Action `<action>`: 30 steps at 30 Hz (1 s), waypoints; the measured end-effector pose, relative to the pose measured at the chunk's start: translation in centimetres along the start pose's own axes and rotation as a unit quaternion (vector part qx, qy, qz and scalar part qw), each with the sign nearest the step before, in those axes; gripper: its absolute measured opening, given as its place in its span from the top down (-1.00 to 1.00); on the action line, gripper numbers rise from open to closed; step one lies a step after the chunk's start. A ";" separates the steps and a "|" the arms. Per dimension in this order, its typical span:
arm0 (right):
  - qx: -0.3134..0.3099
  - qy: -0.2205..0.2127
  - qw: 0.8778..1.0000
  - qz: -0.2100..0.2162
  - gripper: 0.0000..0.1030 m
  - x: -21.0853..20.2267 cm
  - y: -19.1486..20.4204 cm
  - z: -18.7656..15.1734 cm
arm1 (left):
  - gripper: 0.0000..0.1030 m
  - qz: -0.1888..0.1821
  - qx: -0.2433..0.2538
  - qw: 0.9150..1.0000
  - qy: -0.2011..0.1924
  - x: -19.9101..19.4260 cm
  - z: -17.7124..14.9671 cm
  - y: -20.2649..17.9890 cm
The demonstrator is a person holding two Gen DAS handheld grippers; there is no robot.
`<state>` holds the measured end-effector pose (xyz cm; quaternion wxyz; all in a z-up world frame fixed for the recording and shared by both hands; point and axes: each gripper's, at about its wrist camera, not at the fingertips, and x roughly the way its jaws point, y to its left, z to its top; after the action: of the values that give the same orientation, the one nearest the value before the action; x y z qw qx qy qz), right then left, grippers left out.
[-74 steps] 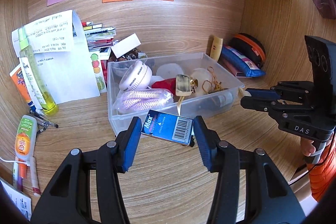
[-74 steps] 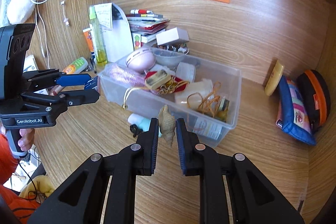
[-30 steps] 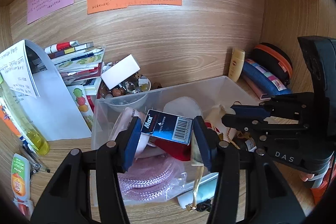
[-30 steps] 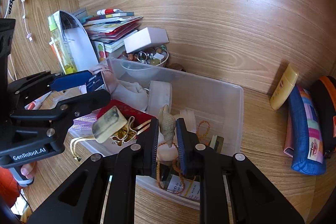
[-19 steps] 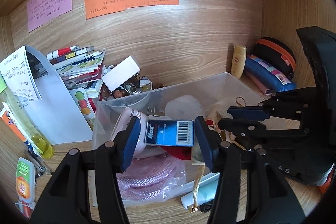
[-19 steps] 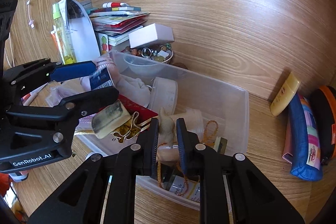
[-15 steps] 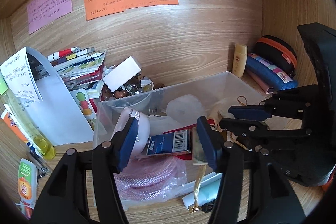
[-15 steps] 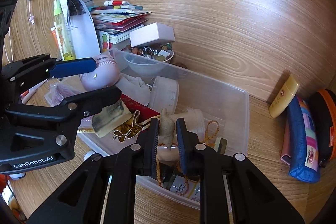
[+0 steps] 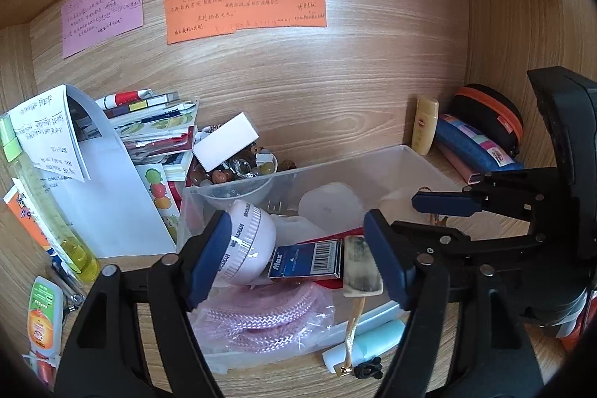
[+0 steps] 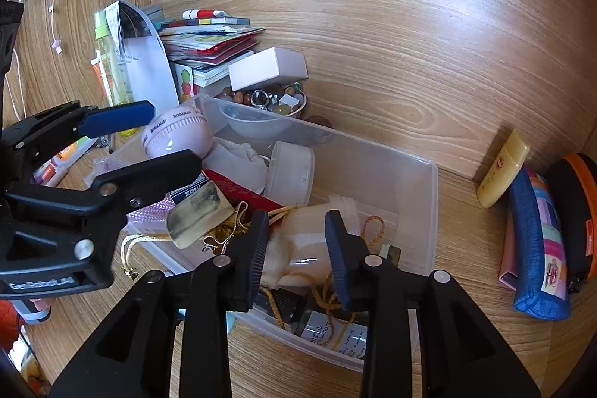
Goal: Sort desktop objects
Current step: 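Open both tools to release the Max box and seashell into the bin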
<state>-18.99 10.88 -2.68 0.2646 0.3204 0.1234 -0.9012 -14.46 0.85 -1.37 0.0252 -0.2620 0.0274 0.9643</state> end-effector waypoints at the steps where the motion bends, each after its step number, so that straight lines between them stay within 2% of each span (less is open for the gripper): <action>1: 0.002 -0.003 1.000 0.001 0.29 -0.1 -0.1 0.1 | -0.53 -0.005 -0.003 1.000 -0.004 -0.2 0.1 0.1; 3: 0.015 -0.009 1.000 0.003 0.17 -0.5 -0.6 0.2 | -0.54 -0.015 -0.011 1.000 -0.006 -0.4 0.2 0.4; 7: 0.033 -0.017 0.999 0.007 0.10 -1.0 -1.2 0.3 | -0.55 -0.016 -0.018 1.000 -0.009 -0.7 0.3 0.7; 9: 0.039 -0.018 0.999 0.003 -0.05 -1.0 -1.4 0.3 | -0.57 -0.015 -0.021 1.000 -0.010 -0.8 0.3 0.8; 12: 0.046 -0.020 0.999 -0.010 -0.19 -1.0 -1.7 0.3 | -0.80 -0.013 -0.024 1.000 -0.014 -1.0 0.3 1.0; 15: 0.058 -0.028 0.998 -0.015 -0.39 -1.4 -2.4 0.4 | -0.84 -0.011 -0.021 0.999 -0.024 -1.4 0.4 1.2; 18: 0.067 -0.035 0.997 -0.026 -0.42 -2.0 -2.9 0.5 | -0.92 -0.006 -0.023 0.999 -0.027 -1.6 0.6 1.5; 23: 0.089 -0.026 0.995 -0.018 -0.42 -2.9 -3.4 0.4 | -0.92 0.001 -0.038 0.999 -0.004 -1.7 0.7 2.1; 28: 0.070 -0.034 0.997 -0.023 -0.43 -5.1 -2.0 -0.3 | -0.92 0.022 -0.044 0.999 0.008 -2.8 0.4 2.8; 30: 0.059 -0.033 0.998 -0.016 -0.62 -5.9 -1.0 -0.9 | -0.92 0.026 -0.046 0.999 0.012 -3.4 -0.1 3.2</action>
<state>-15.17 14.41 0.49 0.2348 0.3033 0.0663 -0.9211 -11.75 -2.46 0.41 -0.0120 -0.2742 -0.0103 0.9616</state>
